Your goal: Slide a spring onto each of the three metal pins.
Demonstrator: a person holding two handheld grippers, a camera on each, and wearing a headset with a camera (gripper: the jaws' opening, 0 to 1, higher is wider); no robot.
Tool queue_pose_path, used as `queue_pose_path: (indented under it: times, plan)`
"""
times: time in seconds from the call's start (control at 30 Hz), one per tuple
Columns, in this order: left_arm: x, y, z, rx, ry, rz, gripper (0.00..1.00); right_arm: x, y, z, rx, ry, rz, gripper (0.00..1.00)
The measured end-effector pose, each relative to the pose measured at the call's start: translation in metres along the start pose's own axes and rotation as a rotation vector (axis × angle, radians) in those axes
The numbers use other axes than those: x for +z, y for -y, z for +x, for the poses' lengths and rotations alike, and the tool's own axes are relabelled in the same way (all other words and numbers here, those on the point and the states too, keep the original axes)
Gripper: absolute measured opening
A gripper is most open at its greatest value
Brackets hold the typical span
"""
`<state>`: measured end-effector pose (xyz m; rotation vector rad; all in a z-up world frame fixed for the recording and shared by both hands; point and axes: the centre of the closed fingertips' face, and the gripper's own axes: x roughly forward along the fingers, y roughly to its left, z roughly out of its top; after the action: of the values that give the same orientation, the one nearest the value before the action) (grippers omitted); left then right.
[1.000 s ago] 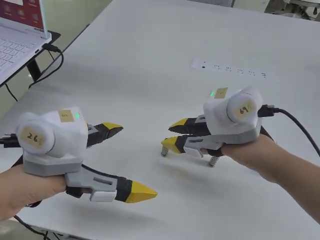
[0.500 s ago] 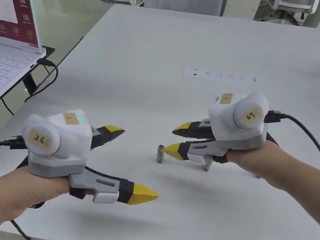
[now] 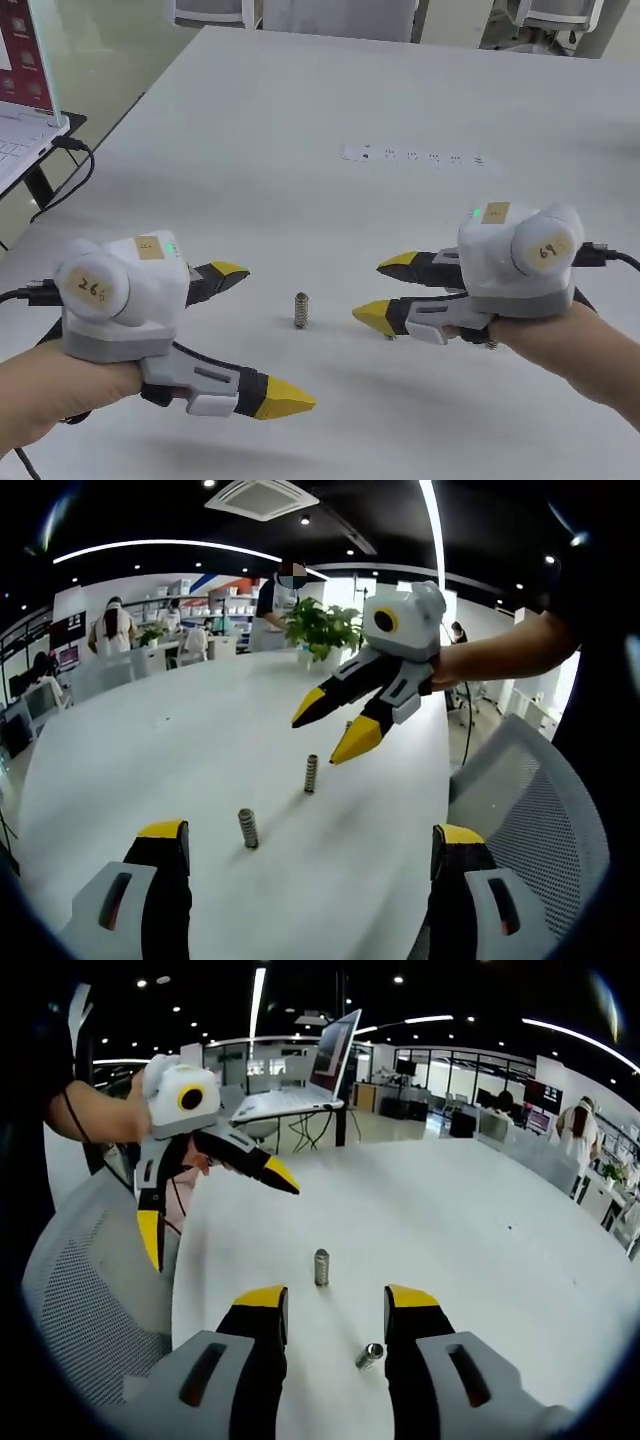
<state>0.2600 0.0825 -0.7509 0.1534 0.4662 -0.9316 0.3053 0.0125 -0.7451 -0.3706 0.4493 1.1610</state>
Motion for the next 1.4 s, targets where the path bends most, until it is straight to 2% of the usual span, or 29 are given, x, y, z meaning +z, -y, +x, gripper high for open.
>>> queue_pose_path:
  times: [0.17,0.23,0.3,0.5,0.73,0.97,1.17,1.4]
  plan:
    - [-0.002,0.002,0.002,0.001,-0.021,0.010,0.98,-0.004,0.002,-0.021,-0.028,0.021,0.025,0.42]
    - [0.000,0.004,0.002,0.000,-0.015,0.007,0.98,-0.007,0.003,-0.029,-0.038,0.025,0.027,0.46]
    - [0.005,0.006,0.003,-0.011,0.009,0.006,0.98,-0.013,0.004,-0.038,-0.051,0.022,0.041,0.48]
    - [0.008,0.009,0.006,0.002,0.002,0.016,0.98,-0.032,0.013,-0.062,-0.106,0.022,0.080,0.51]
    - [0.010,0.005,0.001,0.034,0.014,0.007,0.98,-0.044,0.020,-0.090,-0.144,0.039,0.099,0.58]
    - [0.011,0.003,-0.003,0.053,0.028,-0.016,0.98,-0.055,0.022,-0.105,-0.170,0.049,0.123,0.69]
    - [0.009,0.004,-0.006,0.060,0.024,-0.022,0.98,-0.072,0.026,-0.113,-0.188,0.042,0.171,0.73]
    - [0.008,0.004,-0.011,0.073,0.035,-0.040,0.98,-0.083,0.029,-0.126,-0.214,0.047,0.217,0.79]
